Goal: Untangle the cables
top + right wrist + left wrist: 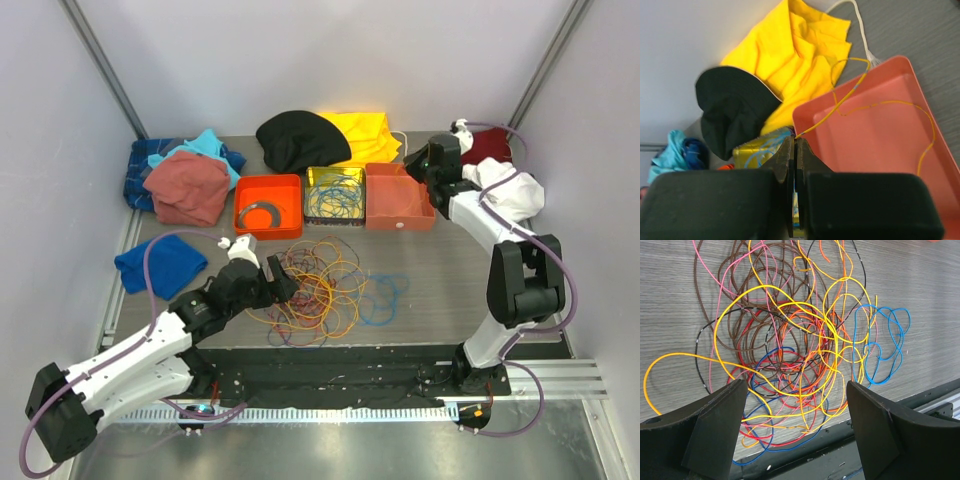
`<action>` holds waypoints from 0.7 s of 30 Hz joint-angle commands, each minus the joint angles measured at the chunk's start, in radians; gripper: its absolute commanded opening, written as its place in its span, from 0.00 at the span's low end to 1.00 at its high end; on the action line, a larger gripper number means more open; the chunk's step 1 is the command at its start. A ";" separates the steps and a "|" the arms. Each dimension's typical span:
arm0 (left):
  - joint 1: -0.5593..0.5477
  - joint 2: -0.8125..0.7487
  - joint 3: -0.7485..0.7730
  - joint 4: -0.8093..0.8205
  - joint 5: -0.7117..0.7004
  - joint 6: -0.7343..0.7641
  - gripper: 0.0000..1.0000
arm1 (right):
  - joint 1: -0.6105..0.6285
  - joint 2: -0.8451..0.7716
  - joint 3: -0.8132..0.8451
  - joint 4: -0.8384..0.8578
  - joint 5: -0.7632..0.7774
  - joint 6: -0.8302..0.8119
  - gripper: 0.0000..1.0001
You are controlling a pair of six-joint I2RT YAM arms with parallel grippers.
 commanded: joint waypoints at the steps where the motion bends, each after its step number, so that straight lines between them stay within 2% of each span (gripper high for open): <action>1: -0.002 0.008 0.001 0.010 0.001 -0.002 0.85 | 0.030 0.025 -0.039 0.007 0.038 -0.067 0.01; 4: -0.004 0.008 -0.002 0.018 0.005 -0.003 0.85 | 0.043 0.062 -0.030 -0.020 0.058 -0.098 0.01; 11: -0.004 -0.026 -0.011 0.007 -0.004 -0.002 0.85 | 0.070 0.206 0.148 -0.178 0.163 -0.200 0.01; 21: -0.002 -0.060 -0.009 -0.024 -0.036 0.017 0.86 | 0.069 0.177 0.255 -0.180 0.160 -0.193 0.01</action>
